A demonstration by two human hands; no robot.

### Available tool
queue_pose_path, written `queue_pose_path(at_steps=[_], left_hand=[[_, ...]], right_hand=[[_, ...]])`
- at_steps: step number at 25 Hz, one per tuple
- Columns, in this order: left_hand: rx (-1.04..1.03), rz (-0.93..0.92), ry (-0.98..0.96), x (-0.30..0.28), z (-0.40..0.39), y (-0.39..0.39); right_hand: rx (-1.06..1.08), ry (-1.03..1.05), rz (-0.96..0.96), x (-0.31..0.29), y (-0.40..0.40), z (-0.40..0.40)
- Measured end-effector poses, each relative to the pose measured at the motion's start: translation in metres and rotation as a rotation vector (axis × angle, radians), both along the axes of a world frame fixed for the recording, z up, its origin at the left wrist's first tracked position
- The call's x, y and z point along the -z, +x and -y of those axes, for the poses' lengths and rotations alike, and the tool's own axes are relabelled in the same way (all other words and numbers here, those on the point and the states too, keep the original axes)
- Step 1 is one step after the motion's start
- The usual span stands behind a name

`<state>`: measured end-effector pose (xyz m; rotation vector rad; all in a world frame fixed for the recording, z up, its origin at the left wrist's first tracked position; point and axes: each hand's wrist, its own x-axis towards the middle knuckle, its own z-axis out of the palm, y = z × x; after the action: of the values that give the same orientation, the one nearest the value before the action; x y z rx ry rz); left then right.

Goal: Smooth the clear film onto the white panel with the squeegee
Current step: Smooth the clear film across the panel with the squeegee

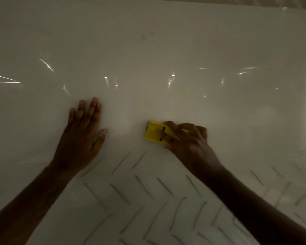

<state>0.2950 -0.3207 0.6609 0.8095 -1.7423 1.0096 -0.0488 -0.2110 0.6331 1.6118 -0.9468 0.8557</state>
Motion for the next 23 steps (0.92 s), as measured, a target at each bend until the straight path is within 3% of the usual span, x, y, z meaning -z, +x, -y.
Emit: queue_pose_path(at_steps=[3, 8, 11, 15, 19, 23], left_hand=[[0.010, 0.002, -0.026, 0.001, 0.002, 0.006], [0.021, -0.044, 0.005, 0.006, 0.009, 0.038], [0.033, -0.044, 0.000, 0.006, 0.012, 0.042], [0.047, -0.045, -0.009, 0.005, 0.014, 0.041], [0.081, 0.010, -0.022, 0.003, 0.015, 0.053], [0.052, 0.013, -0.041, 0.005, 0.019, 0.065]], right_hand=[[0.011, 0.050, -0.135, 0.032, 0.031, 0.012], [0.036, 0.129, -0.330, 0.087, -0.013, -0.013], [0.060, 0.101, -0.213, 0.059, -0.033, -0.020], [0.032, 0.012, -0.010, 0.007, 0.018, 0.001], [0.001, 0.005, -0.065, 0.029, 0.074, 0.023], [0.011, 0.097, -0.222, 0.082, 0.059, 0.007]])
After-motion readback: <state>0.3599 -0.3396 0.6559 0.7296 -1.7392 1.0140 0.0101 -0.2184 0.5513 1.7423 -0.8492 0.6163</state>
